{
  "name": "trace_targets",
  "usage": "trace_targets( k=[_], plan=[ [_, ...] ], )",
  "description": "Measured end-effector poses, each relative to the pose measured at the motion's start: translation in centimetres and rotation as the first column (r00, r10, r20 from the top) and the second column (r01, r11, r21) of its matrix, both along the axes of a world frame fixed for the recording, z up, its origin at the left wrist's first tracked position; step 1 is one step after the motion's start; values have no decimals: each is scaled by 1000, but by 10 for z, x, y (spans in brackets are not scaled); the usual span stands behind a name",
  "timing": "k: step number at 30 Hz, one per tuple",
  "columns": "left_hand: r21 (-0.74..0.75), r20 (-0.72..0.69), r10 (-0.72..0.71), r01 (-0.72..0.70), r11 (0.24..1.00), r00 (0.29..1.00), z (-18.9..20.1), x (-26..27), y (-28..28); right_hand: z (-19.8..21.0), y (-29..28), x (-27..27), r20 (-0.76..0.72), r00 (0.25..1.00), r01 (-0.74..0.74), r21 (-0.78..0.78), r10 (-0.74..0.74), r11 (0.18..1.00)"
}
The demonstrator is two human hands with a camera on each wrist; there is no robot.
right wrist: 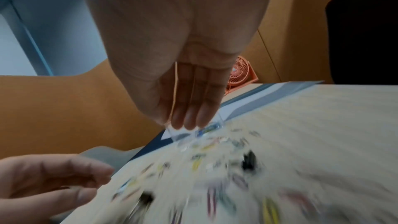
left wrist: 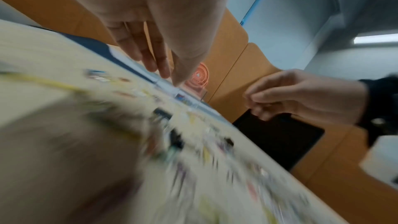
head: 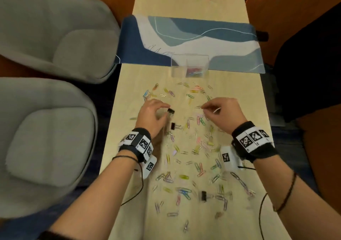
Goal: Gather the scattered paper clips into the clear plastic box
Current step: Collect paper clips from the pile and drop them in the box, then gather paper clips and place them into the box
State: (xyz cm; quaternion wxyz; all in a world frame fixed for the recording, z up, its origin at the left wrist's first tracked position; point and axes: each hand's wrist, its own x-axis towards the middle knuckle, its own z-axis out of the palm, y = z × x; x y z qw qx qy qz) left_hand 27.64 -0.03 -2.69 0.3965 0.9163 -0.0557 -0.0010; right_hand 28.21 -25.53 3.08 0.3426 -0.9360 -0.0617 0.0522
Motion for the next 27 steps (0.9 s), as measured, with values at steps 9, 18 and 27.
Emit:
trace_targets(
  k=[9,18,27],
  plan=[
    [173,-139,229,-204,964,963,-16,-171,55,-32,2,-193,-396,913,-141,-82,98,987],
    [159,-200,308,-280,947,930,-25,-258,31,-71,37,-292,-497,827,-260,76,263,963],
    [129,-242,50,-19,991,969,-27,-281,-3,-83,63,-295,-275,961,-34,29,41,999]
  ],
)
